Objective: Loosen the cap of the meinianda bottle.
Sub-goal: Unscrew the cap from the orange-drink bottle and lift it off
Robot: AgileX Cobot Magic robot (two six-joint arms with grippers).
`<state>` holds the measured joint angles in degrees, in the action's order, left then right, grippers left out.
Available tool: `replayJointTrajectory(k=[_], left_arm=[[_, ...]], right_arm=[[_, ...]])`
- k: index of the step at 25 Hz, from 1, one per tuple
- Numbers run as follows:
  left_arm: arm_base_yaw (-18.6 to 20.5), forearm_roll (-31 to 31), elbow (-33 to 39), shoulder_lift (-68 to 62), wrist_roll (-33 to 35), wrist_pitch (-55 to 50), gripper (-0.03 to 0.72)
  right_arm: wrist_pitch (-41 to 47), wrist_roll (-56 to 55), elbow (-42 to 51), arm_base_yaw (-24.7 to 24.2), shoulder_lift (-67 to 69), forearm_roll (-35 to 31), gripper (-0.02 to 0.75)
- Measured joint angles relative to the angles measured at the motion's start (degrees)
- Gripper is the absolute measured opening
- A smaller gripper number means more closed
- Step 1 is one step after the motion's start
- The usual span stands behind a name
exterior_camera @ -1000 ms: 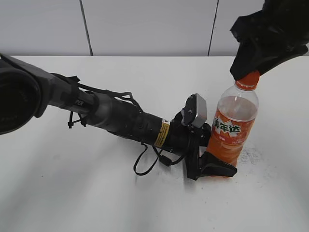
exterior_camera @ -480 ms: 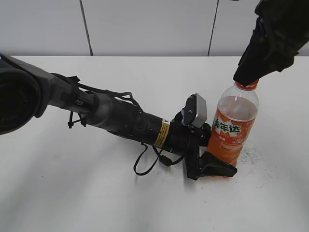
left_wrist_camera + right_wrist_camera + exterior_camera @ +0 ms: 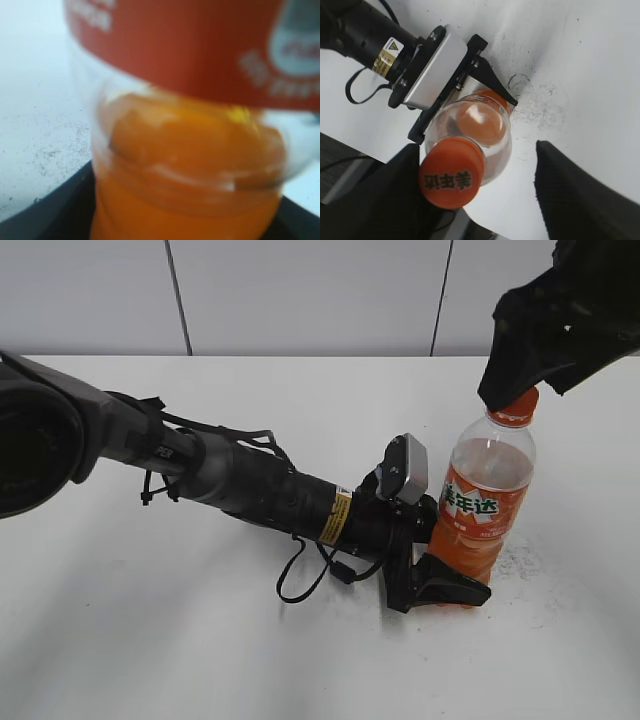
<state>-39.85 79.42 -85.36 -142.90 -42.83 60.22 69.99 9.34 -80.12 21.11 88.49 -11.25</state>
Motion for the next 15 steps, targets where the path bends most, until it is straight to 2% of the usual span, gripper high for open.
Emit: replayJointTrajectory(k=[3,7,8,12,15], left_arm=[[0.0,0.0,0.0,0.0,0.0,0.0,0.553],[0.0,0.0,0.0,0.0,0.0,0.0,0.553],[0.0,0.0,0.0,0.0,0.0,0.0,0.553],[0.0,0.0,0.0,0.0,0.0,0.0,0.553],[0.0,0.0,0.0,0.0,0.0,0.0,0.553]], right_arm=[[0.1,-7.7,0.0,0.0,0.0,-0.5,0.467],[0.1,-8.9,0.0,0.0,0.0,-2.8,0.286],[0.1,-8.3,0.0,0.0,0.0,-2.9,0.265],[0.1,0.9,0.0,0.0,0.0,-2.7,0.265],[0.1,18.8,0.0,0.0,0.0,-2.6,0.265]])
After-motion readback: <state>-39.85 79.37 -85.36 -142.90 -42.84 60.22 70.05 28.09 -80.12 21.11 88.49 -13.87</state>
